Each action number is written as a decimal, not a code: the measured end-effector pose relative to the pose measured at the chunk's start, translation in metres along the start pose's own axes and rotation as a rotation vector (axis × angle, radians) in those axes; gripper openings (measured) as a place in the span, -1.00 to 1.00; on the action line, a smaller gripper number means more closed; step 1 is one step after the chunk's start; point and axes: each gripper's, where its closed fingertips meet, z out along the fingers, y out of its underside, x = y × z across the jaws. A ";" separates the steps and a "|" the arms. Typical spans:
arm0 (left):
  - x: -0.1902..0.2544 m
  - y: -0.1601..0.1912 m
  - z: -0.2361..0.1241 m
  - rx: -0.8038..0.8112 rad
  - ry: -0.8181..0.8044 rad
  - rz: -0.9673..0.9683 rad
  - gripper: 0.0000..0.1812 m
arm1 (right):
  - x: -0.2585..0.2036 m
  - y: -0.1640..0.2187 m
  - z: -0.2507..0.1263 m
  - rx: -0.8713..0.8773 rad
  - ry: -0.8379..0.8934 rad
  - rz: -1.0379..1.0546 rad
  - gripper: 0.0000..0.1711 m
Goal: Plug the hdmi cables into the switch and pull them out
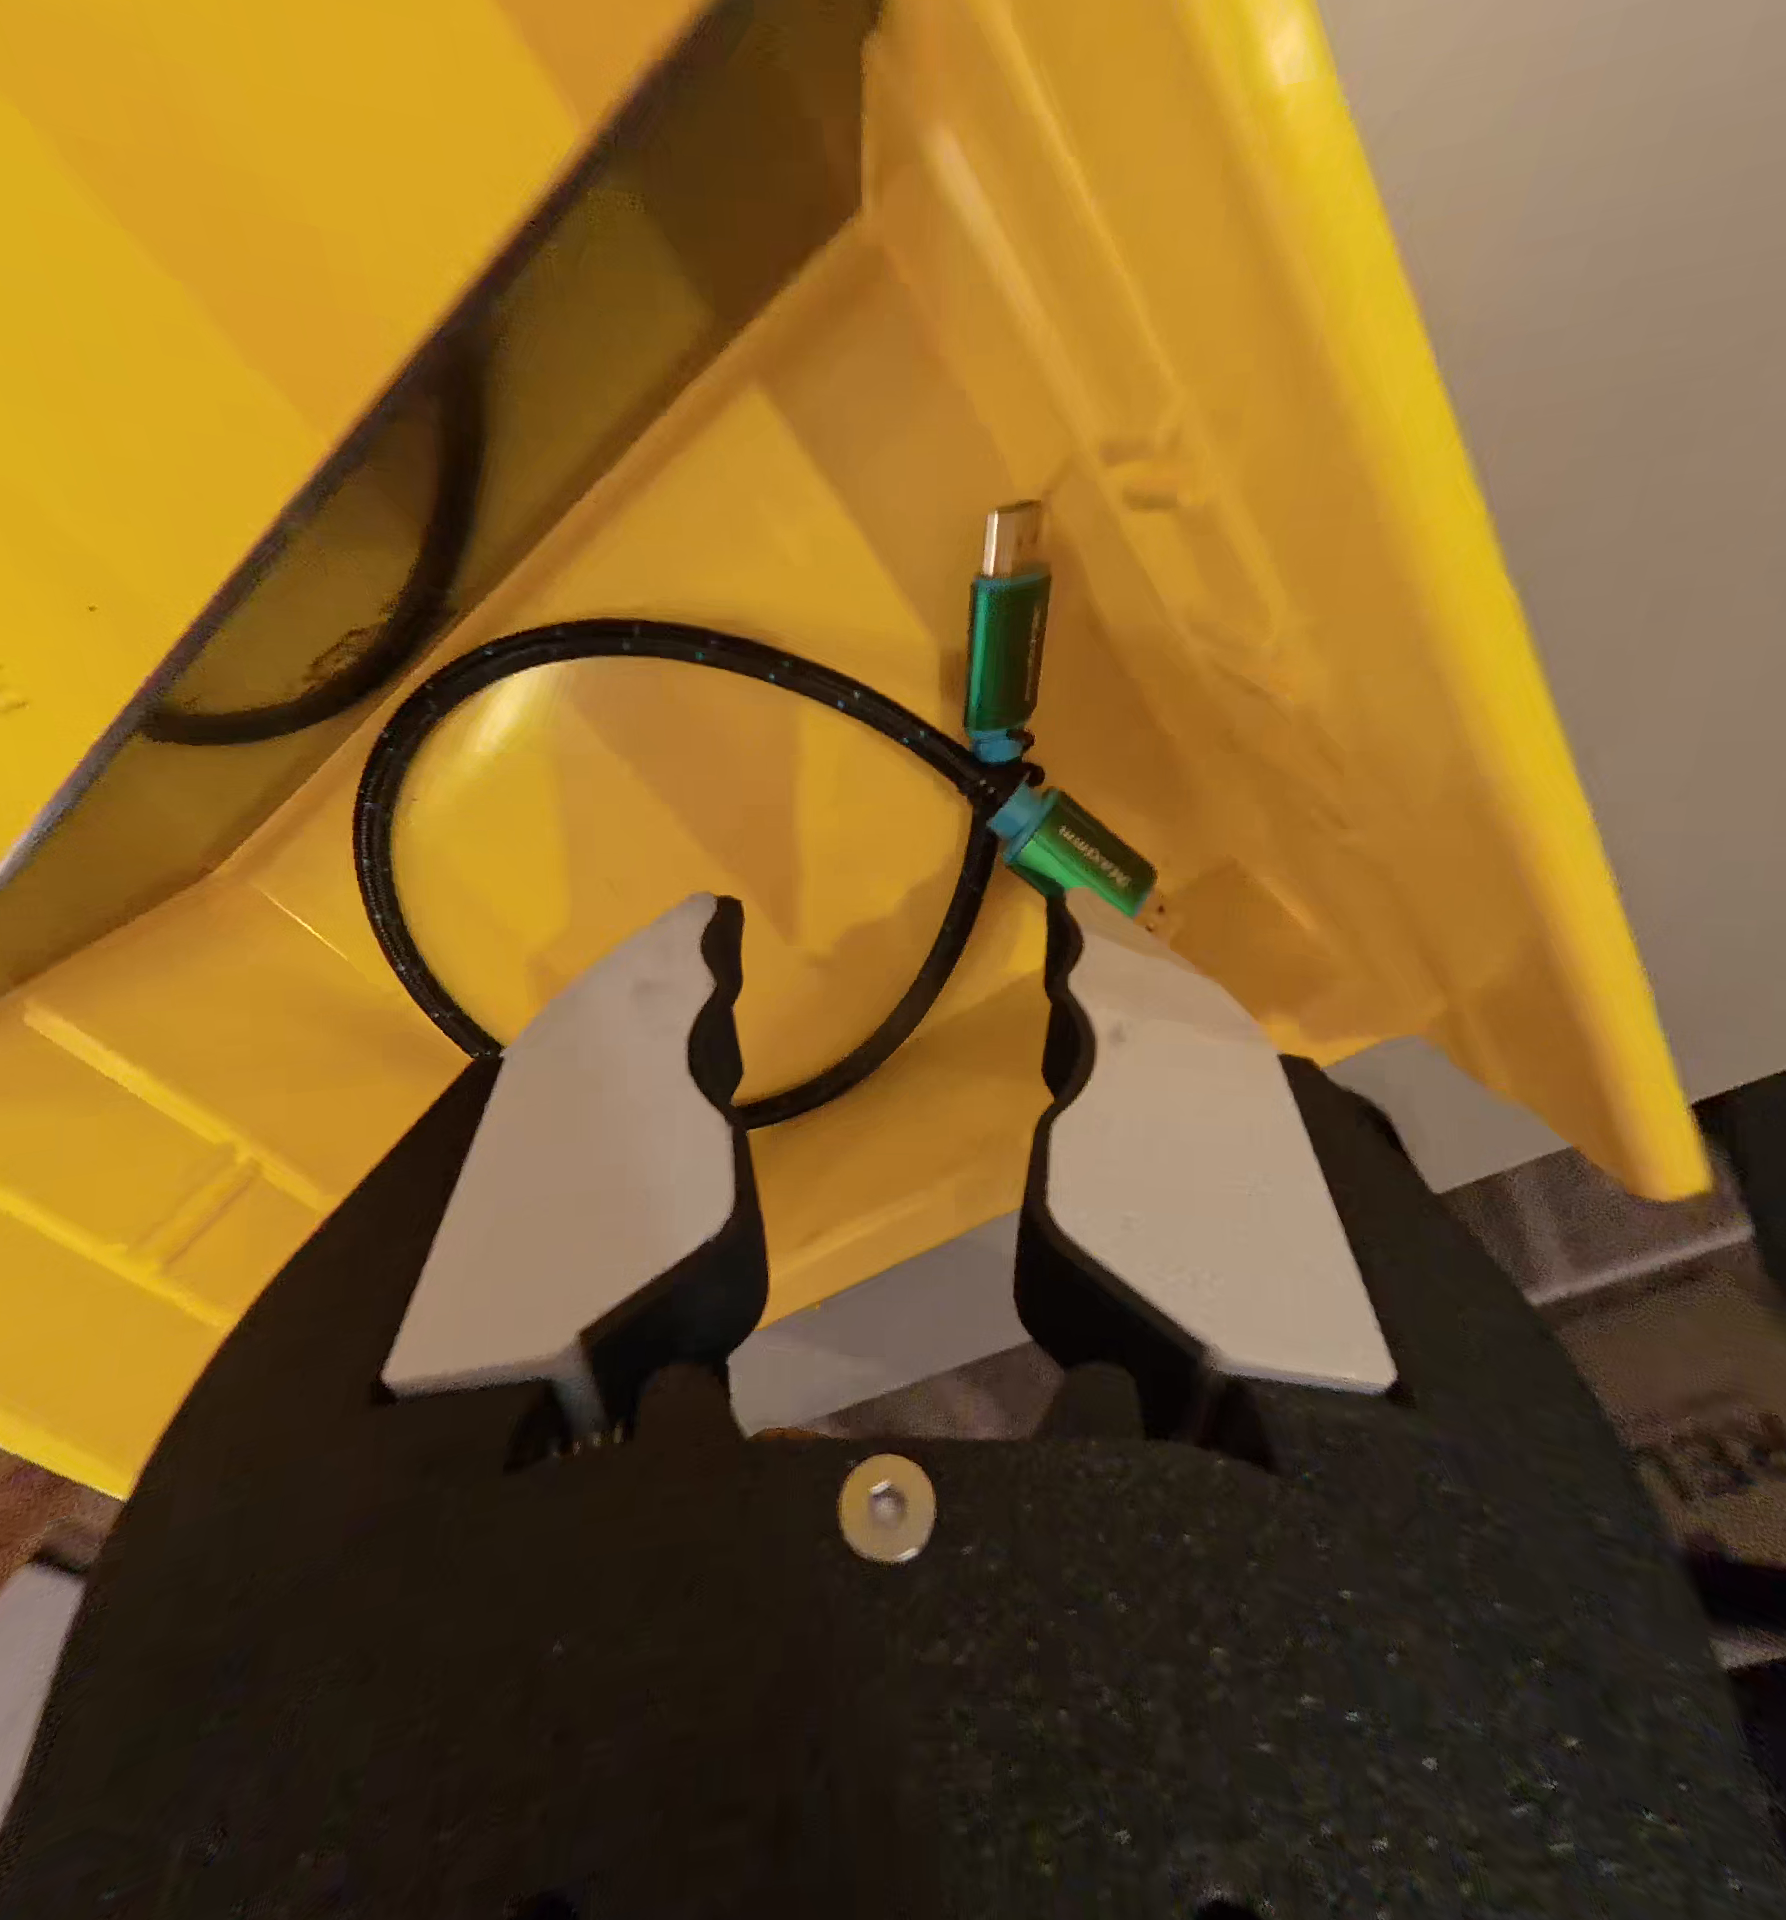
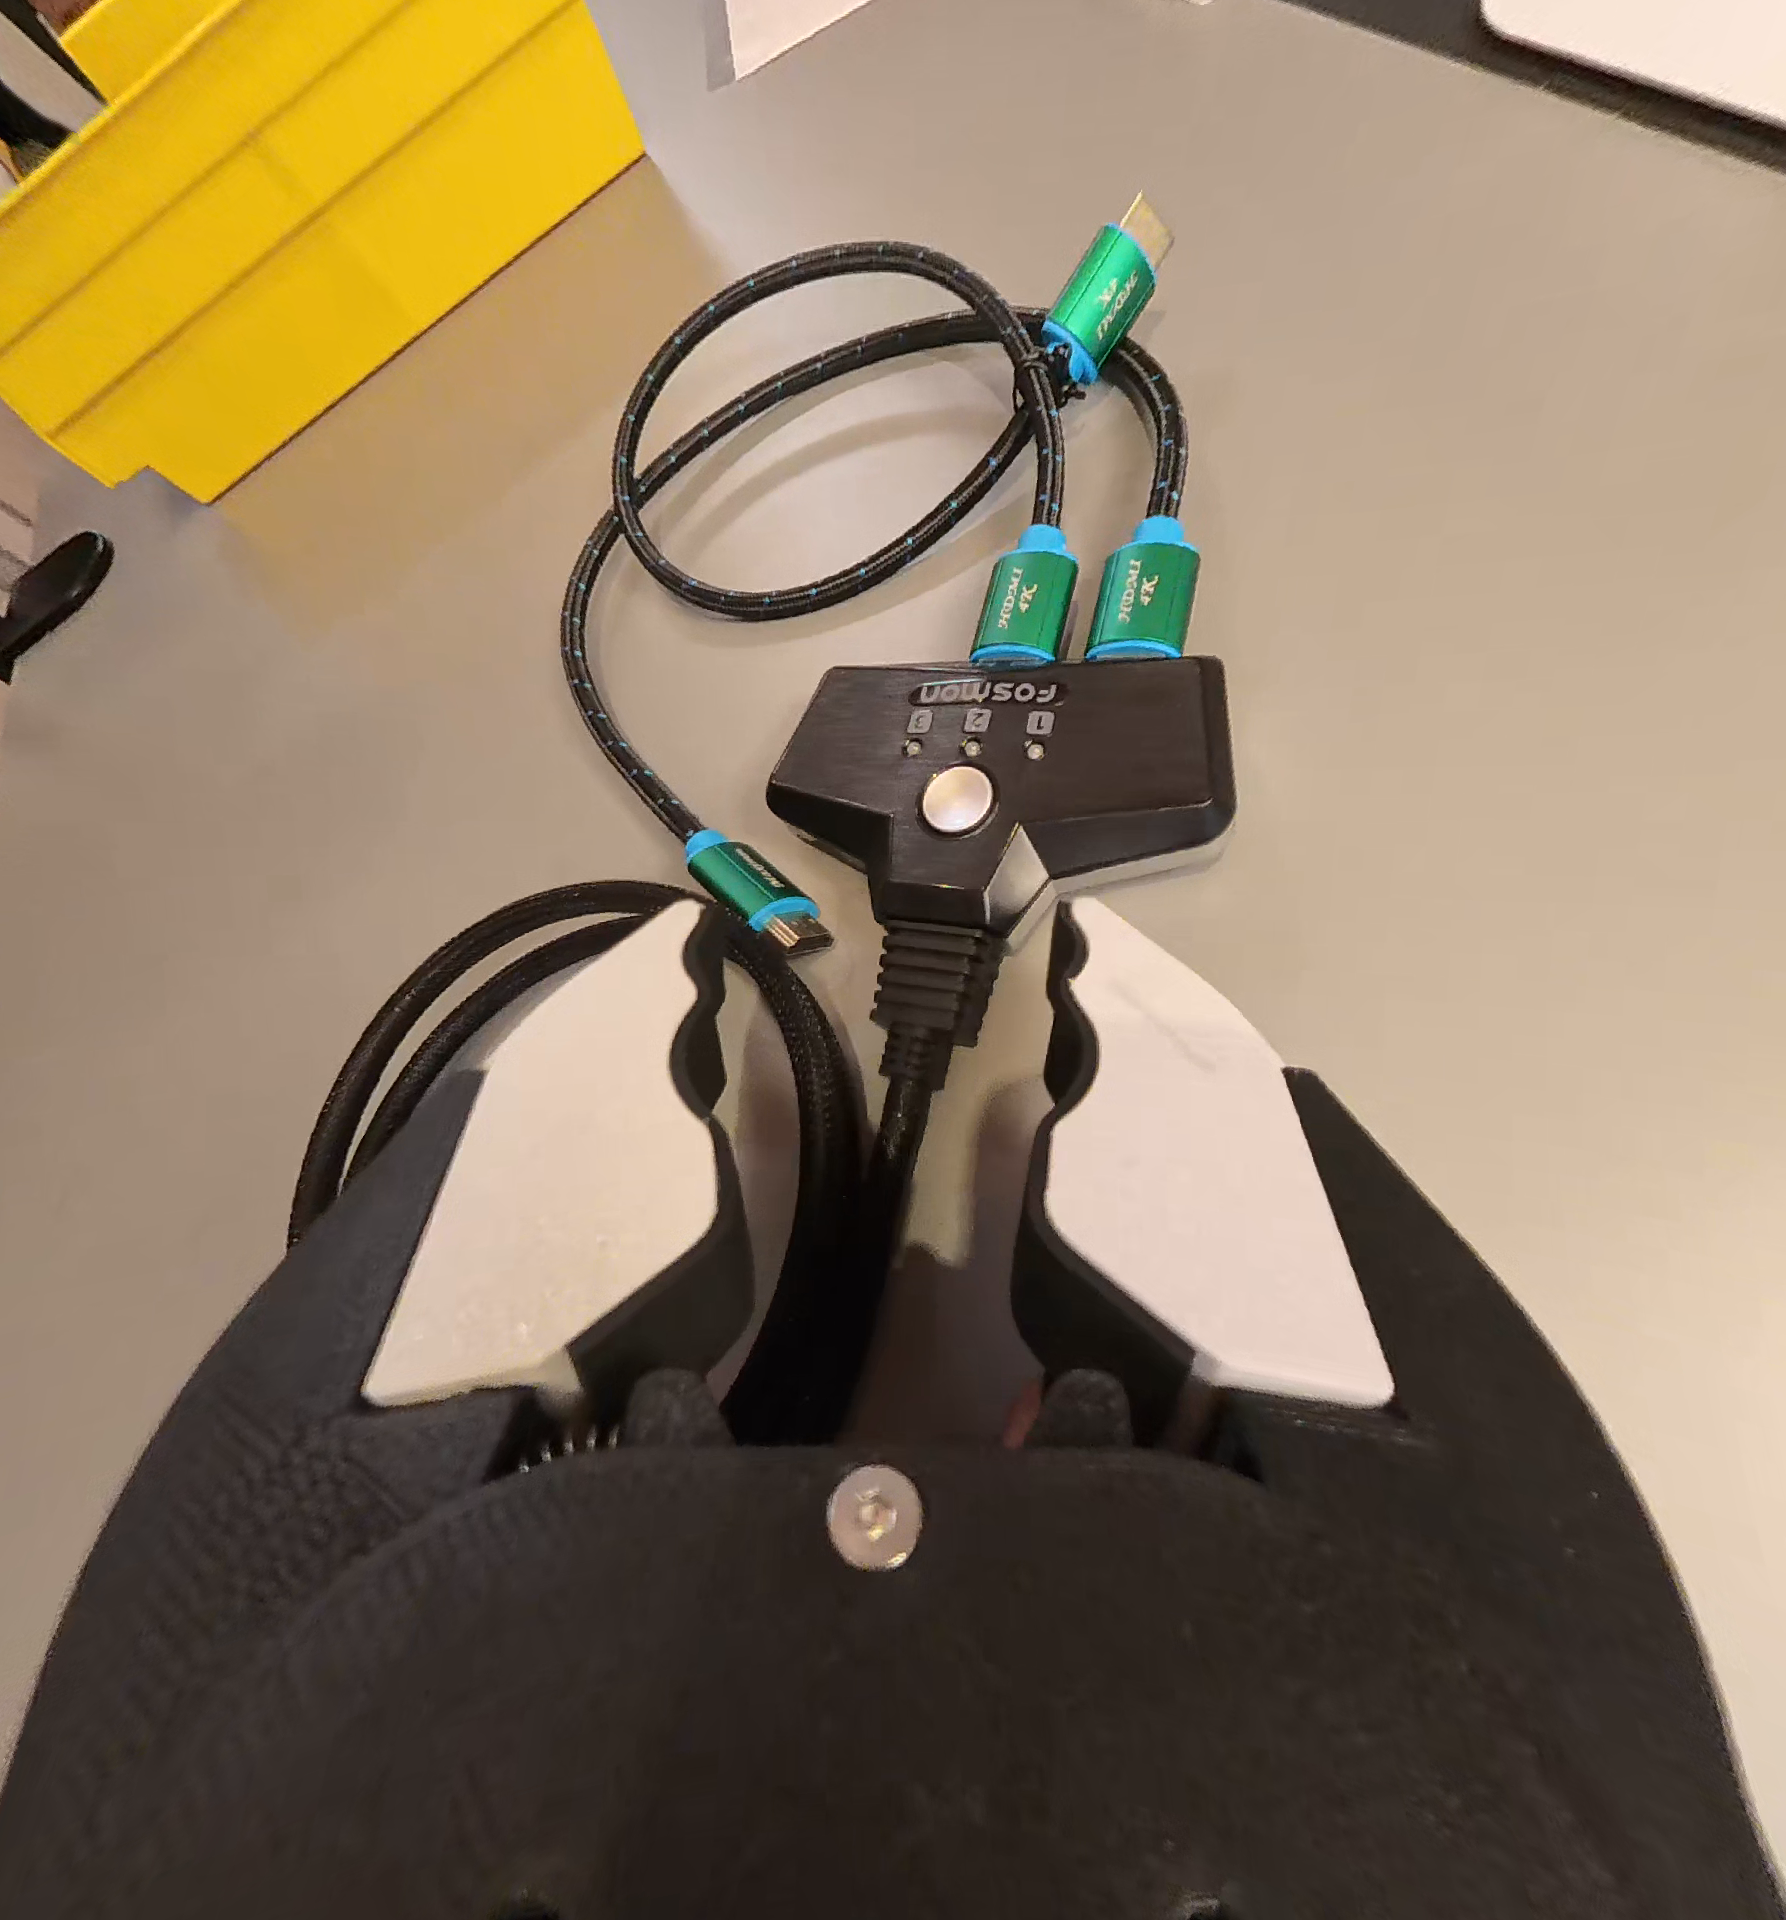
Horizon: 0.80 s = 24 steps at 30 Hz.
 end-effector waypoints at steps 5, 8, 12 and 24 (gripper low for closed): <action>-0.002 0.006 0.015 -0.136 0.009 0.060 -0.44 | 0.000 0.001 0.000 -0.006 -0.012 0.008 -0.30; -0.003 0.009 0.021 -0.196 0.013 0.089 -0.46 | 0.000 0.000 -0.001 0.003 -0.013 0.012 -0.30; -0.004 0.009 0.020 -0.185 0.039 0.075 -0.46 | 0.000 0.000 -0.001 0.003 -0.020 0.018 -0.30; 0.015 0.016 0.013 -0.190 0.139 0.172 -0.48 | 0.000 0.001 0.000 -0.004 -0.036 0.038 -0.31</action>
